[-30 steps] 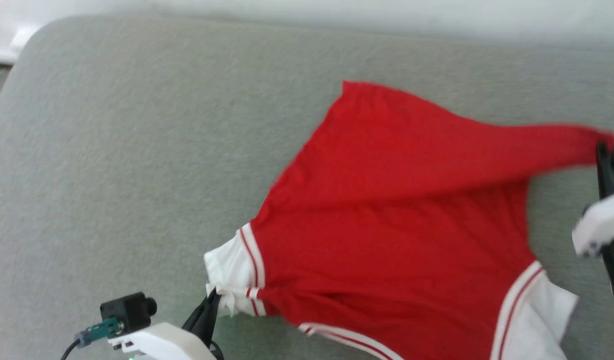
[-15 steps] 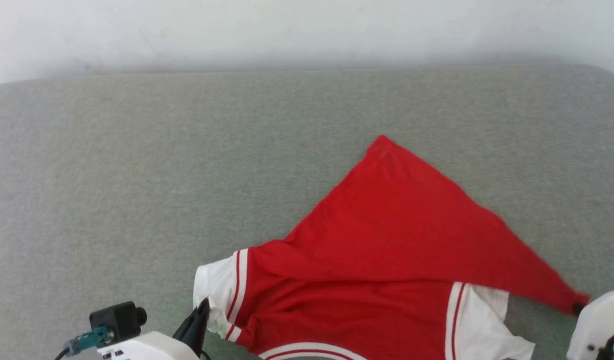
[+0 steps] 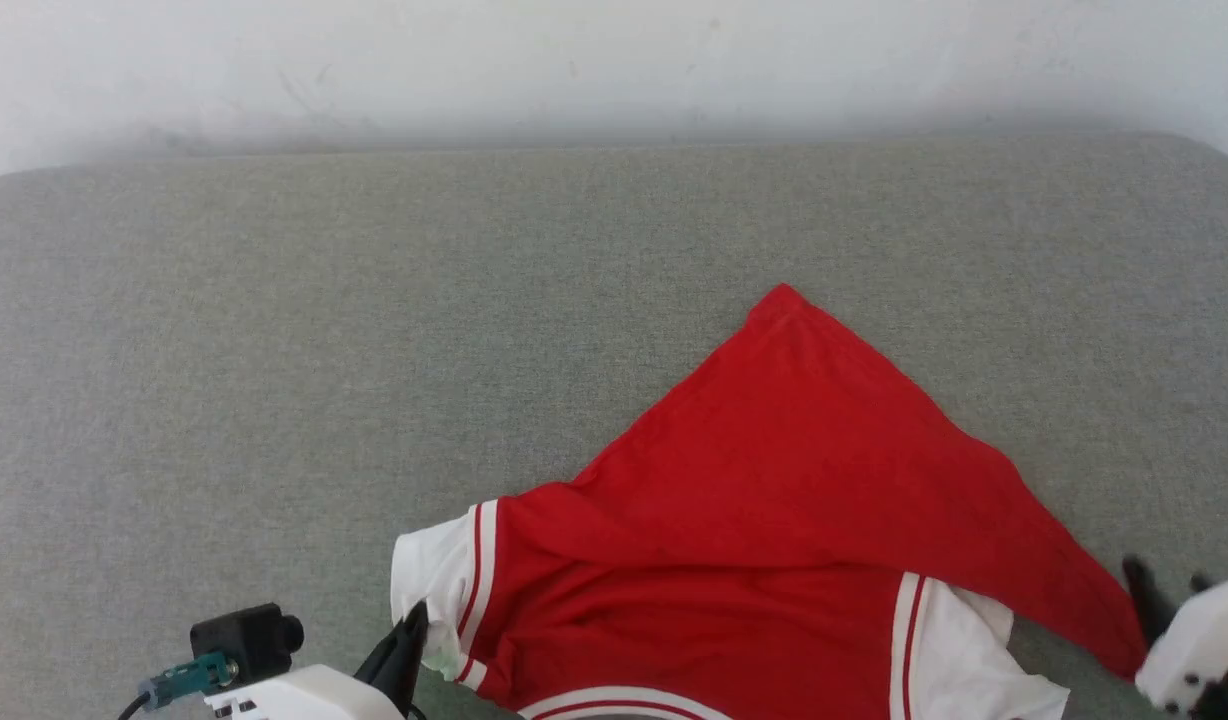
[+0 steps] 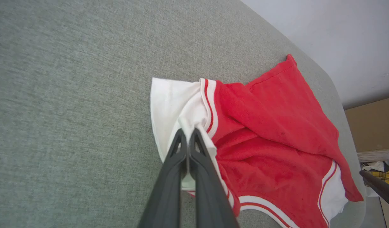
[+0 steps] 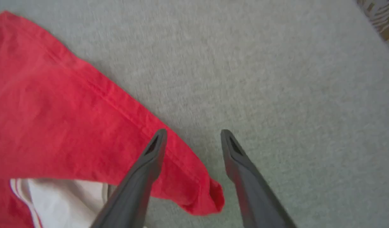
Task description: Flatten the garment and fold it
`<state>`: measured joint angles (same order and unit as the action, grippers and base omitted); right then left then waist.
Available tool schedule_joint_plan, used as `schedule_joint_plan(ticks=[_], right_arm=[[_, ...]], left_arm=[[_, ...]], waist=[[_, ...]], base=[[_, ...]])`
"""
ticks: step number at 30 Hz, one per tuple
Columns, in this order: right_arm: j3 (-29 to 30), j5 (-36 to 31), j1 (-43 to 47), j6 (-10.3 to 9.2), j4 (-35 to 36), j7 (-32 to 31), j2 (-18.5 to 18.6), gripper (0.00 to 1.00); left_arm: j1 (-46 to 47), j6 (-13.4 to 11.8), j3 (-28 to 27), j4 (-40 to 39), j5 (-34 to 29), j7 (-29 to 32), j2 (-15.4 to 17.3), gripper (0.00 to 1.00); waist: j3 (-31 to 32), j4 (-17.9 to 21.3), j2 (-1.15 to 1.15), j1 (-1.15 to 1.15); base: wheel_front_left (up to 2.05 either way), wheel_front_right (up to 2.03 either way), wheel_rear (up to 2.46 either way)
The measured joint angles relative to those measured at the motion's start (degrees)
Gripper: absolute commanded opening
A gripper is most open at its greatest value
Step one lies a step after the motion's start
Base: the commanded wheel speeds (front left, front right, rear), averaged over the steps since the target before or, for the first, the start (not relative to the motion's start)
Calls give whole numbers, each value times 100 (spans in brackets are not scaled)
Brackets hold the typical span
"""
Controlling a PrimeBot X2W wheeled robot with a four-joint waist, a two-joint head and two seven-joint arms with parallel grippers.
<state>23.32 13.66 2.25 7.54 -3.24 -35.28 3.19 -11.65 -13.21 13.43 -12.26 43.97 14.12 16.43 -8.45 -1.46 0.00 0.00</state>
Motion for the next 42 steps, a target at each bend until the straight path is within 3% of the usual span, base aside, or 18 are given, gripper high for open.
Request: schedule_joint_plan(ticks=[4,8,11,15,18,25,32,37,38,39,41,42], right_arm=[[-431,-9,-327,-1,256,1444,134,100],[-1262,7,-843,-1,318,2859,475,100],[-1968,11,-1301,0,18,3398,816,100],[-2831,-58,-2079,0,-633,3556,1188,100],[-3276,-47,-2704,0,-1221,3366,1308,100],[-4049,285,-3900,1,-2561,2232,1397,100],[-4235,478,-4617,1,-3511,754,1504,100],[-4345,548,-4935,0,-3788,-4,1522,100],[-4377,584,-5005,0,-3804,-123,1525,96],[-4401,610,-5059,0,-3815,-223,1527,64],[-4425,639,-5140,0,-3828,-381,1525,16],[-4433,670,-5153,0,-3824,-421,1518,0]], left_arm=[[5,5,37,1,0,5,-1,0],[10,7,57,-3,0,4,0,0],[33,8,64,-7,0,1,0,0],[174,51,108,-1,-1,-3,-8,0],[315,92,167,13,-2,-7,-51,0],[559,163,279,94,-12,-74,-162,0],[651,265,369,243,-12,-164,-266,0],[748,310,401,342,-11,-214,-328,0],[749,311,410,355,-11,-215,-336,0],[750,314,413,372,-11,-233,-339,0],[753,314,412,394,-11,-258,-341,0],[756,314,414,400,-10,-261,-342,0]], waist=[[14,-85,0,0],[-24,-172,0,0],[-102,-218,0,0],[-228,-302,0,1],[-335,-395,0,0],[-600,-703,0,1],[-860,-1038,0,0],[-1020,-1234,0,0],[-1047,-1262,0,0],[-1072,-1286,0,0],[-1112,-1317,0,0],[-1119,-1324,0,0]], base=[[0,0,0],[0,0,0],[0,0,0],[0,0,0],[0,0,0],[0,0,0],[0,0,0],[0,0,0],[0,0,0],[0,0,0],[0,0,0],[0,0,0]])
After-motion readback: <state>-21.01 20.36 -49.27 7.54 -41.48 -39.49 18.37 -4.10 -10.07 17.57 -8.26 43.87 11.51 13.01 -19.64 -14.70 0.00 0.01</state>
